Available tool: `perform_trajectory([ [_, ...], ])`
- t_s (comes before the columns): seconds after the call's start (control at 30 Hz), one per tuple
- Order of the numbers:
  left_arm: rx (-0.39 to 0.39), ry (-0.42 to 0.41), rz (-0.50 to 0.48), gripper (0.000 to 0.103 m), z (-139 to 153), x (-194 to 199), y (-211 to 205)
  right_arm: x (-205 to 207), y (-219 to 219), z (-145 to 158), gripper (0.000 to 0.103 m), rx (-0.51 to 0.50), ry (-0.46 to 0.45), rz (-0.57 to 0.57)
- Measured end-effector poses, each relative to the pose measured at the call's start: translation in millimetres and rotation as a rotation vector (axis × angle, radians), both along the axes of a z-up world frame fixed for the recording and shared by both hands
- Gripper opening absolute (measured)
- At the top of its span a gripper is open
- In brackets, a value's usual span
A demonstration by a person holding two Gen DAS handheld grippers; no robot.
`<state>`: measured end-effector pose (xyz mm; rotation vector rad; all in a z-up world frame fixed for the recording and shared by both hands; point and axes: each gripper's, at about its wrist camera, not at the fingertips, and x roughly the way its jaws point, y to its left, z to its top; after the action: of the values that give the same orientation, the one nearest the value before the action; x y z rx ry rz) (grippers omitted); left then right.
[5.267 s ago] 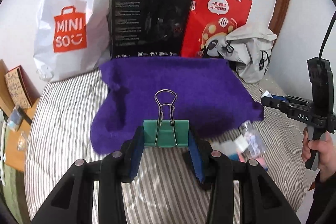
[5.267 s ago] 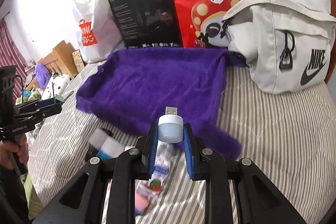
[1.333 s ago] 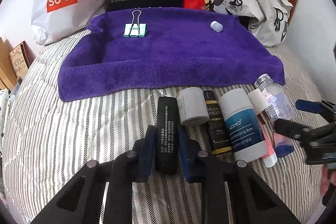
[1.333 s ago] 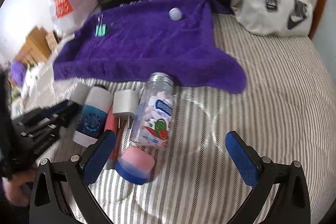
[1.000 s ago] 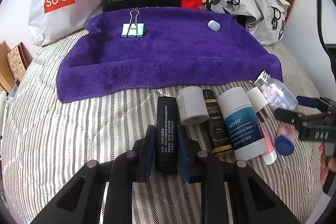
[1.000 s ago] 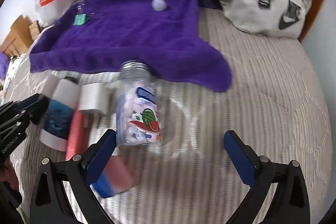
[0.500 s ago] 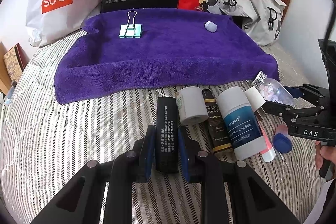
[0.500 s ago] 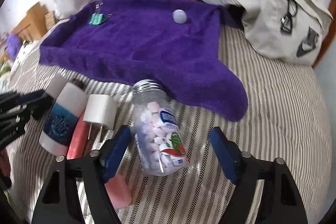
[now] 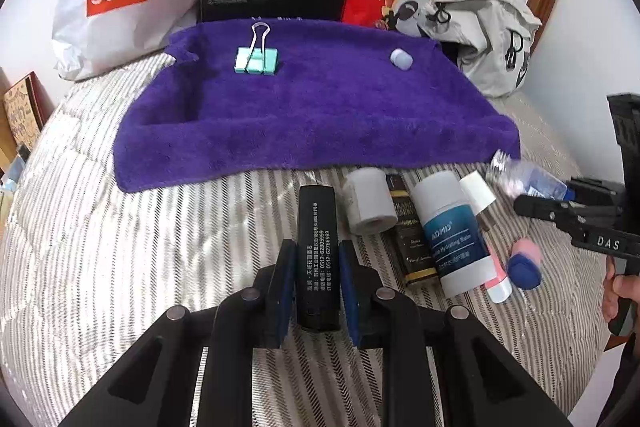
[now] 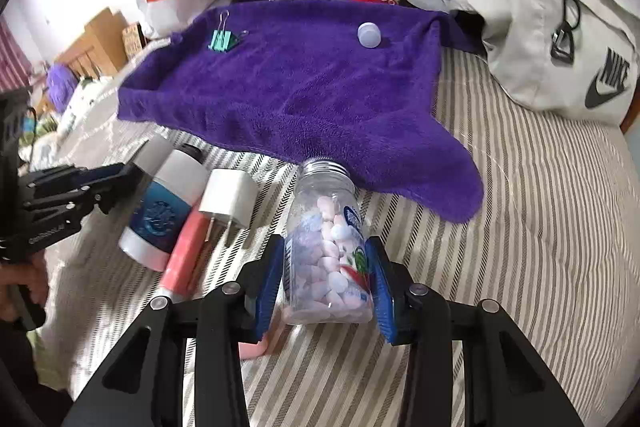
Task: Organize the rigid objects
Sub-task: 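Grasp the black rectangular case with the left gripper while the right grasps the clear pill bottle, then carry the black case beside the clip on the towel while the right carries the pill bottle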
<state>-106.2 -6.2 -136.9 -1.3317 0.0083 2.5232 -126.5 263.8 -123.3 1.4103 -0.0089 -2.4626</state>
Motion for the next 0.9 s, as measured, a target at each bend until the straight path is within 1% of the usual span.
perform_trajectory([
  [0.07, -0.001, 0.003, 0.004, 0.021, 3.1, -0.3, -2.0, 2.8, 2.2, 2.3, 0.041, -0.011, -0.004, 0.0],
  [0.2, -0.01, -0.005, 0.002, 0.021, 2.0, 0.5, -3.1, 5.1, 2.4, -2.2, 0.041, 0.008, -0.017, 0.0],
  [0.27, -0.01, -0.013, 0.0, 0.021, 0.9, 0.9, -2.8, 4.6, -0.4, -8.7, 0.041, 0.033, -0.027, 0.005],
  [0.3, -0.015, -0.018, -0.005, 0.021, -0.1, 0.8, -1.7, 6.8, -2.9, -9.5, 0.041, 0.048, -0.012, 0.01],
  [0.47, -0.021, -0.021, -0.013, 0.021, -0.4, 1.3, 1.2, 9.2, -12.3, -10.8, 0.041, 0.136, -0.007, 0.058],
  [0.57, -0.029, -0.028, -0.017, 0.021, -2.3, 0.5, 2.6, 11.8, -15.8, -12.1, 0.041, 0.167, 0.006, 0.077],
  [0.67, -0.016, -0.03, -0.018, 0.021, -3.5, 0.1, 2.9, 14.1, -17.5, -12.6, 0.04, 0.189, 0.019, 0.088],
  [0.7, -0.019, -0.031, -0.023, 0.021, -3.4, 0.3, 3.3, 13.2, -16.6, -12.1, 0.04, 0.183, 0.014, 0.088],
  [0.77, -0.018, -0.022, -0.022, 0.021, -1.3, 1.0, 2.3, 12.1, -10.8, -10.6, 0.041, 0.138, -0.002, 0.078],
  [0.83, -0.013, -0.019, -0.019, 0.021, 1.6, -0.3, 0.3, 13.6, -5.4, -7.3, 0.041, 0.094, 0.0, 0.062],
  [0.9, -0.01, -0.013, -0.015, 0.021, 5.0, -2.0, -1.5, 15.7, -1.1, -1.4, 0.041, 0.078, 0.011, 0.042],
])
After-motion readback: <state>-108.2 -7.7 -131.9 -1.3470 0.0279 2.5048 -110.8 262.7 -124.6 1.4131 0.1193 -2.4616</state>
